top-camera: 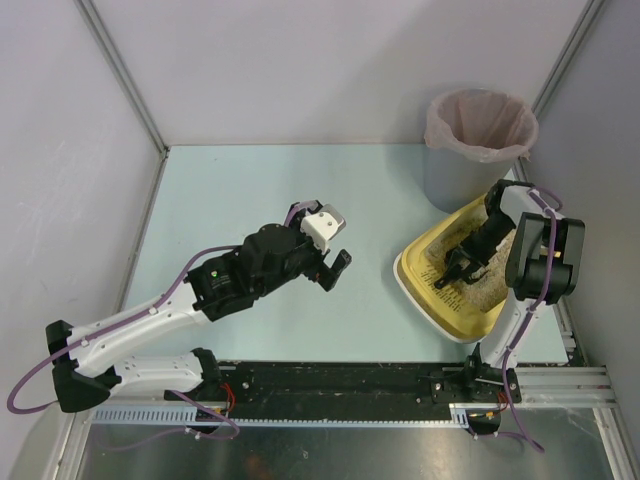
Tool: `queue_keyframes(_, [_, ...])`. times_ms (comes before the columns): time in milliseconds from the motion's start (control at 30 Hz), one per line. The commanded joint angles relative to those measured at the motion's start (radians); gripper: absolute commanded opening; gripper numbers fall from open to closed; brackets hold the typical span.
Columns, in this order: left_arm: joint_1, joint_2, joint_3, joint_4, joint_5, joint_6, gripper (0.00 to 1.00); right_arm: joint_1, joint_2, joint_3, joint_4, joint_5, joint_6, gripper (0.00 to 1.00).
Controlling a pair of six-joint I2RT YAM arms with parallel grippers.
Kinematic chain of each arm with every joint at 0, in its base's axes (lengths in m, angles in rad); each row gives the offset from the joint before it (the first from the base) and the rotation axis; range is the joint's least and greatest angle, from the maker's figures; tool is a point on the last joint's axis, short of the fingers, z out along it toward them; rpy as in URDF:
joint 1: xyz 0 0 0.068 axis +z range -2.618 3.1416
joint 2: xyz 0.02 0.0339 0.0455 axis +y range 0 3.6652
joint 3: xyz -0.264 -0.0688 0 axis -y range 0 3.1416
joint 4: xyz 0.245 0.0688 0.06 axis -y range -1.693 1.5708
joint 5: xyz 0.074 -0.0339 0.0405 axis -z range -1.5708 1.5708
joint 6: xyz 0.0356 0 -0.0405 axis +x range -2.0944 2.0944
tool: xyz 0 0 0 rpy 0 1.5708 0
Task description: Clean the litter box
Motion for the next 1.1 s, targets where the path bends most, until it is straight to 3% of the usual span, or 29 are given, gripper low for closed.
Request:
queue_keyframes(0, [-0.007,-0.004,-0.005,0.037,-0.003,0.036,1.00,0.011,0.046,0.017,0.322,0.082,-0.017,0.00])
queue_keyframes(300, [-0.007,-0.005,-0.005,0.037,-0.002,0.037,1.00,0.037,0.035,0.006,0.348,0.117,-0.014,0.00])
queue_keyframes(867, [-0.007,-0.005,-0.007,0.040,0.011,0.031,1.00,0.158,-0.052,-0.155,0.442,0.010,0.112,0.00])
queue_keyframes(1067, [-0.007,-0.001,-0.009,0.038,0.011,0.033,1.00,0.118,-0.057,-0.156,0.456,-0.007,0.100,0.00])
